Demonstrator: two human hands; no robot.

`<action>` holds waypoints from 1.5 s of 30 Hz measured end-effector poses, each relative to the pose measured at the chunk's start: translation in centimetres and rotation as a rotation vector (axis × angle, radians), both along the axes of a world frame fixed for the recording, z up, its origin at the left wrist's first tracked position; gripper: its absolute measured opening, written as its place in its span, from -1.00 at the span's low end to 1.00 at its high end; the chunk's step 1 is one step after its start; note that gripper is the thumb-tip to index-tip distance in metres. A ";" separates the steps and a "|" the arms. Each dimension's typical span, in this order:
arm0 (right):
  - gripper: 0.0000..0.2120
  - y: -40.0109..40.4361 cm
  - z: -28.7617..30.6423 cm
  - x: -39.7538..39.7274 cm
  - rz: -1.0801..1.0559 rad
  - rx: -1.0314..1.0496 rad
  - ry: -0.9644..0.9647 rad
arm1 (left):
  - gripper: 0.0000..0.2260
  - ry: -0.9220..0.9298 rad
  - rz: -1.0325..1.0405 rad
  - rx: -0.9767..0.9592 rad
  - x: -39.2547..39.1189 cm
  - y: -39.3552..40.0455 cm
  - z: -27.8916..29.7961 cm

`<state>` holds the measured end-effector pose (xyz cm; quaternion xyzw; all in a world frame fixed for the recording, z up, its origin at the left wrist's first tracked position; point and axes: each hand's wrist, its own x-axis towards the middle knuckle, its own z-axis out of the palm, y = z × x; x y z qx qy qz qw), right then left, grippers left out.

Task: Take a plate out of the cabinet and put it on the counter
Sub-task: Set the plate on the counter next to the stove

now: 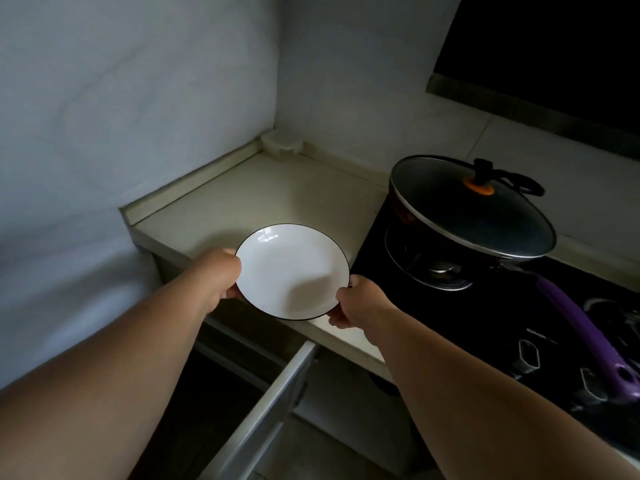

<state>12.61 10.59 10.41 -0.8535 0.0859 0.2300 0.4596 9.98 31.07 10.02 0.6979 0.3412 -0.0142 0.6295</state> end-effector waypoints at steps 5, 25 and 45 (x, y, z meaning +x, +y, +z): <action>-0.78 2.3 -1.9 5.5 -0.064 -0.021 0.066 | -0.72 -0.017 -0.014 -0.010 5.6 2.4 -2.3; -0.62 4.1 -4.1 10.2 -0.067 0.035 0.104 | -0.42 0.055 -0.025 0.043 11.2 4.7 -5.2; -0.75 -7.4 0.1 -13.8 -0.094 0.095 0.078 | -0.70 0.197 -0.247 0.389 -14.7 -4.2 -1.3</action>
